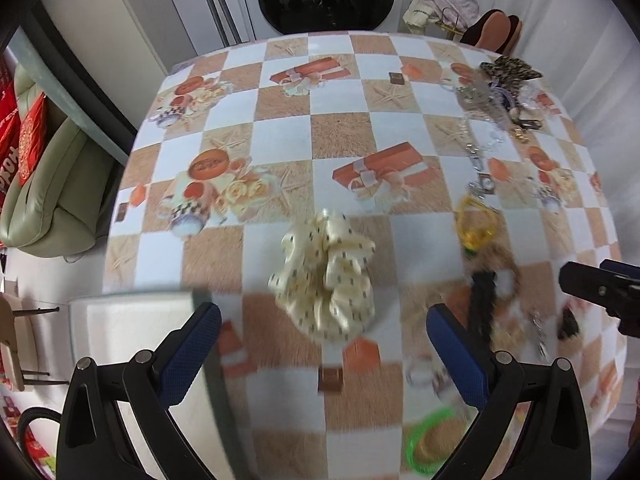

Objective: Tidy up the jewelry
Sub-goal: 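Grasp the cream polka-dot scrunchie with left tool while right grasps yellow sunflower bracelet, then carry scrunchie with left tool and bracelet with right tool into the white tray, release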

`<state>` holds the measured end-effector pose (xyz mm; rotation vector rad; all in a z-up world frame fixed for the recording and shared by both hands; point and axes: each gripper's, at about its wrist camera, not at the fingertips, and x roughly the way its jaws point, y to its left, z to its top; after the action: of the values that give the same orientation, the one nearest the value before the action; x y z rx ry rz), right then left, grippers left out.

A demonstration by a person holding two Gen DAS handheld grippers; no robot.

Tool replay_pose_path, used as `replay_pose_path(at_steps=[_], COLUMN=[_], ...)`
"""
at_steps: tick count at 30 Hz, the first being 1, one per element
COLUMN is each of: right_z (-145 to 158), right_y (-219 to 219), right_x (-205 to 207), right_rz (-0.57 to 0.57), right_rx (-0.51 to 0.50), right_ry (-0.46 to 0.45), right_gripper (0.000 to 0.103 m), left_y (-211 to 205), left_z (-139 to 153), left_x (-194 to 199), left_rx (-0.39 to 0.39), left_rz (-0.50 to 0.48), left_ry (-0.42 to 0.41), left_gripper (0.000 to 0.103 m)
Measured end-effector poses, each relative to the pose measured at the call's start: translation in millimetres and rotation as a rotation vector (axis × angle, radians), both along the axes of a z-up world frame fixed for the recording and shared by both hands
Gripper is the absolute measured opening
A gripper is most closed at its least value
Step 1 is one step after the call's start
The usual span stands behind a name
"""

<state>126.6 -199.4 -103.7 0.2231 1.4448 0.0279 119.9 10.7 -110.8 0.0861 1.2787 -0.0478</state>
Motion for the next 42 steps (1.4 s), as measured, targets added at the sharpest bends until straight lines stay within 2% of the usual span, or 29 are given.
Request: replay_pose_path(at_steps=[5, 7, 10, 12, 14, 16, 17, 18, 19, 21, 22, 23, 33, 42], right_z=[-35.2, -47.3, -60.4, -66.4, -70.2, -70.8, -71.2, -70.9, -70.3, -69.5, -69.4, -69.5, -35.9, 20.7], right_y=[6.9, 12.0, 20.1, 26.2, 36.0, 47.4, 53.7, 59.0, 65.3, 71.5, 71.8, 70.4, 16.3, 30.4], right_x=[30.4, 39.2, 49.6, 54.5, 59.2, 62.4, 65.1, 65.7, 65.9, 65.9, 66.2, 66.6, 60.3, 20.2], right_rz=[-0.010, -0.005, 0.010, 0.026, 0.052, 0.094, 0.115, 0.135, 0.159, 0.183, 0.183, 0.179, 0.036, 0.050], right_rx=[0.027, 0.033, 0.031, 0.029, -0.009, -0.044, -0.074, -0.101, -0.136, -0.155, -0.147, -0.134, 0.084, 0.163], right_ry=[0.036, 0.041, 0.044, 0.045, 0.028, 0.016, 0.012, 0.008, -0.001, -0.015, -0.016, -0.015, -0.060, -0.101], right_gripper=[0.093, 0.090, 0.085, 0.080, 0.079, 0.076, 0.069, 0.057, 0.051, 0.024, 0.018, 0.006, 0.006, 0.006], left_y=[4.2, 4.9, 5.9, 5.3, 5.3, 5.9, 5.2, 3.7, 2.2, -1.7, -2.3, -2.0, 7.5, 38.6], left_z=[-31.5, -43.4, -56.8, -62.7, -69.9, -70.4, -70.1, -69.0, -67.9, -66.6, -66.1, -64.9, -18.7, 31.1], left_x=[24.4, 29.6, 33.8, 34.6, 34.7, 33.3, 32.5, 31.3, 30.1, 29.5, 29.4, 29.4, 16.7, -24.9], left_rx=[0.000, 0.003, -0.001, -0.001, -0.006, -0.020, -0.033, -0.046, -0.042, -0.044, -0.050, -0.063, -0.165, -0.203], left_rz=[0.023, 0.027, 0.033, 0.030, 0.029, 0.032, 0.027, 0.018, 0.010, -0.001, 0.000, 0.005, 0.013, 0.065], left_ry=[0.016, 0.033, 0.052, 0.056, 0.076, 0.062, 0.060, 0.054, 0.046, 0.048, 0.051, 0.052, -0.022, -0.075], left_gripper=[0.103, 0.095, 0.093, 0.080, 0.074, 0.072, 0.065, 0.053, 0.047, 0.031, 0.027, 0.026, 0.024, 0.024])
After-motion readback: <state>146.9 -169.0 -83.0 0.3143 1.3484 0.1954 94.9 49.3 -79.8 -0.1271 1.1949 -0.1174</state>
